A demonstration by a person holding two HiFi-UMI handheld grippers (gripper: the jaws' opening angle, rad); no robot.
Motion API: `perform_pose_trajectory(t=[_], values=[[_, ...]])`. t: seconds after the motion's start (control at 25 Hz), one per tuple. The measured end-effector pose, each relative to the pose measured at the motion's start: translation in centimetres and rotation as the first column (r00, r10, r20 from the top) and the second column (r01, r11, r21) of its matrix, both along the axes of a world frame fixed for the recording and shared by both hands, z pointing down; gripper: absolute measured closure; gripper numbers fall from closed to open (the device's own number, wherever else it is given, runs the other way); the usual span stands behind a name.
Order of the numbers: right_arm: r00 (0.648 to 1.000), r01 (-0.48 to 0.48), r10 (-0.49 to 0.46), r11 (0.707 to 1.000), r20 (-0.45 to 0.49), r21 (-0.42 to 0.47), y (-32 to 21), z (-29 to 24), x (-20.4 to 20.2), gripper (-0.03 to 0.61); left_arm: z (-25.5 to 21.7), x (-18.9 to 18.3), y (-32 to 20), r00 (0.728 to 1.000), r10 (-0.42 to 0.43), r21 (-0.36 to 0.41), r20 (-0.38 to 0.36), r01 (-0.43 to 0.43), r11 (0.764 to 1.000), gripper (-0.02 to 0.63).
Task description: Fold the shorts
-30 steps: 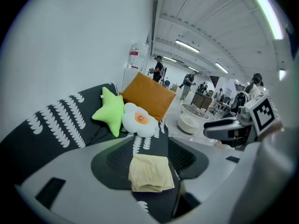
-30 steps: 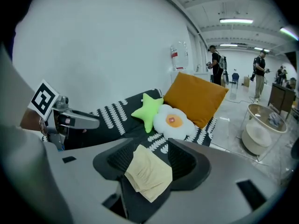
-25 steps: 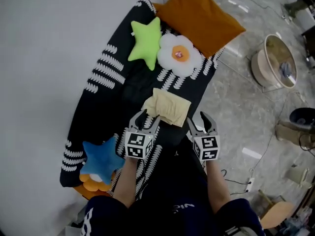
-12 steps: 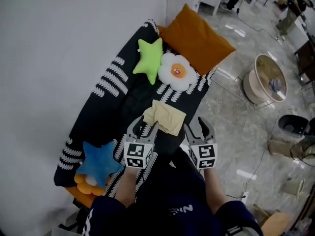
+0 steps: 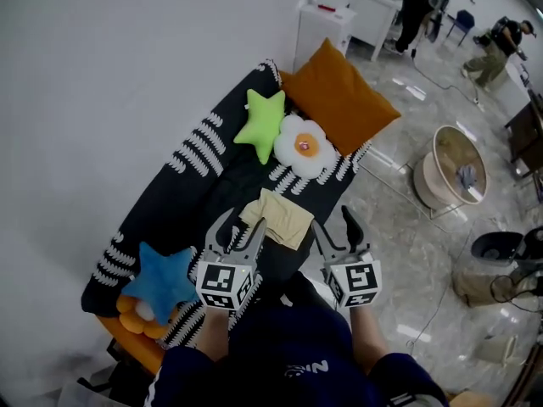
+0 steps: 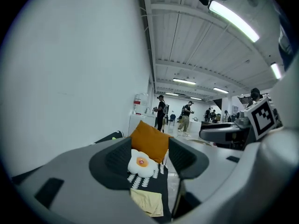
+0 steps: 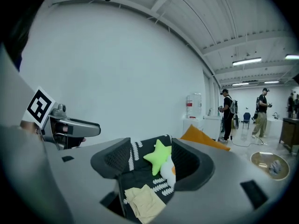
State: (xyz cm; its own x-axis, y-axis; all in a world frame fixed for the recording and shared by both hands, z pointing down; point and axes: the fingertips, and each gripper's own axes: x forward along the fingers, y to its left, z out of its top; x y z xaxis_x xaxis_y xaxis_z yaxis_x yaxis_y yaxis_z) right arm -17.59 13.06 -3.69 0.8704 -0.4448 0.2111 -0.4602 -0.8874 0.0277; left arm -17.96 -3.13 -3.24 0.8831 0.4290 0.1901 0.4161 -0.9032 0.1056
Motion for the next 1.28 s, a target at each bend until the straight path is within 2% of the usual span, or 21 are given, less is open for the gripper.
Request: perform_pose_trajectory(t=[0.2,0.4,0.52,0.64,0.76,0.96,1.16,1.28], values=[[0.998,0.014,-0.015,1.0,-0.06,-0.017,0.0,-2.9,-1.1,0.299,-2.0,-1.8,0.2,0.999,-0.03,-0.015,-0.018,0.03,0.999,0.379],[0.998,0.043,-0.046,0.998,-0.052,-0.053,-0.6,-2.7,-2.0,0.307,-2.7,-3.0,-0.2,0.996,-0.085,-0.053,-0.034,0.083,0.995,0.379],[0.996,0.053,-0.057,0.997,-0.07,-0.049,-0.9,-3.1,-2.5,0.362,-3.8,-3.6,-1.1,0.988,-0.128,-0.059,-0.08,0.124,0.991,0.416],[0.994,0.071,-0.072,0.997,-0.079,-0.018,-1.6,-3.5,-2.9,0.446,-4.6,-4.4,-2.4,0.976,-0.183,-0.046,-0.117,0.179,0.983,0.519],[0.992,0.074,-0.076,0.997,-0.103,-0.024,-2.0,-3.6,-3.3,0.569,-5.2,-5.0,-3.4,0.965,-0.22,-0.042,-0.139,0.217,0.975,0.593],[0.989,0.072,-0.074,0.997,-0.129,-0.017,-2.4,-4.5,-3.4,0.569,-6.6,-5.8,-4.1,0.945,-0.26,-0.082,-0.2,0.248,0.965,0.611],[0.981,0.038,-0.044,0.999,-0.186,-0.035,-1.9,-5.3,-3.6,0.569,-6.5,-6.1,-2.9,0.953,-0.216,-0.01,-0.213,0.219,0.976,0.612],[0.981,0.032,-0.041,0.998,-0.188,-0.049,-1.8,-5.5,-3.7,0.571,-6.5,-6.3,-2.1,0.958,-0.187,0.028,-0.219,0.198,0.98,0.612]])
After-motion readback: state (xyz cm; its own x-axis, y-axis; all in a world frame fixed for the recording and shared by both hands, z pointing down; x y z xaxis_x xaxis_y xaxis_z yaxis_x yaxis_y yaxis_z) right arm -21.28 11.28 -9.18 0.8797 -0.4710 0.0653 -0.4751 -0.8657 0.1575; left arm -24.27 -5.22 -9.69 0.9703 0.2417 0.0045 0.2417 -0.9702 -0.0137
